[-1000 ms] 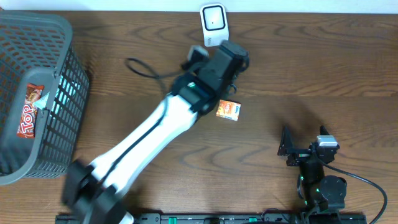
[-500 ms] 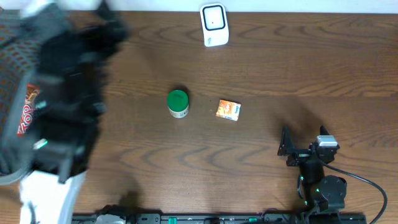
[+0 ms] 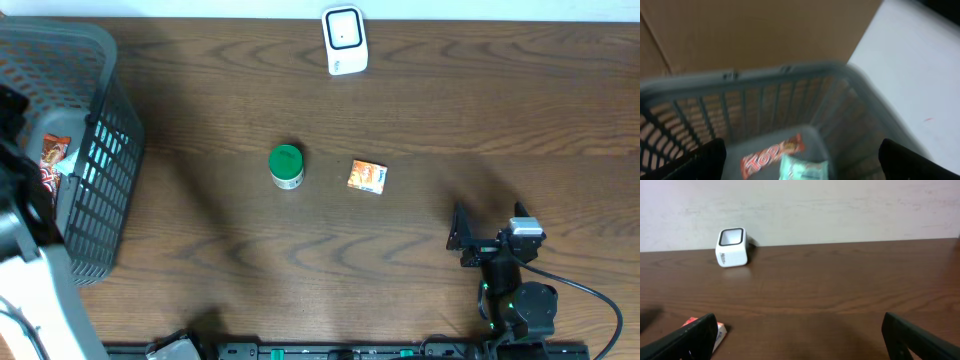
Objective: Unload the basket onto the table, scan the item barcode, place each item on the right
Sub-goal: 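Place the orange box on the table right of the jar, then reach into the basket and grasp the mint-green tissue-wipes pack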
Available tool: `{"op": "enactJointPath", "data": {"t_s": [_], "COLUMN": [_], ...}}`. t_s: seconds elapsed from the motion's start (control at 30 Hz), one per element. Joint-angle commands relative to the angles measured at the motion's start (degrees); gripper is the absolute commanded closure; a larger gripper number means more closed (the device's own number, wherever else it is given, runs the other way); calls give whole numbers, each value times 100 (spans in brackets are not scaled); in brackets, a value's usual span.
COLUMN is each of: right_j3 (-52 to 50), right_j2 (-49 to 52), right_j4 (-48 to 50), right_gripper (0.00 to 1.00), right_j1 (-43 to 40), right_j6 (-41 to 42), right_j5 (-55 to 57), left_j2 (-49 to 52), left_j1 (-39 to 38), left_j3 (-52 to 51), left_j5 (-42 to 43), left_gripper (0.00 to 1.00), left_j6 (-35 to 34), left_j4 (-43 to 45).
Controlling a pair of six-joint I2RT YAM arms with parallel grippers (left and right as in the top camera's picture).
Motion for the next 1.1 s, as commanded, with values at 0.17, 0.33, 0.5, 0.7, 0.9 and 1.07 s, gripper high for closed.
{"op": "enactJointPath", "data": {"t_s": [0.17, 0.33, 0.5, 0.7, 0.9, 1.07], "right_j3": [-7, -7, -7, -7, -7, -7], "right_j2": [-13, -13, -13, -13, -13, -13], "right_j4": [-22, -24, -22, -22, -22, -24], "right_gripper": [1, 1, 1, 1, 1, 1], "right_j1": [-46, -46, -46, -46, -46, -46], "right_j6": [-35, -35, -35, -35, -35, -35], "right_j5": [-4, -4, -2, -4, -4, -4], "left_j2": [1475, 2299, 2872, 3195, 3390, 3464], "left_j1": [1019, 1165, 1165, 1165, 1182, 1224], "left_j3": [63, 59, -15, -400, -863, -1167], "left_j5": [2446, 2448, 2765, 3093, 3091, 3110], "left_gripper": [2, 2, 2, 2, 2, 2], "left_j6": [-260, -369, -365, -365, -365, -367], "left_j4": [-562, -1040, -1261, -1141, -739, -127]}}
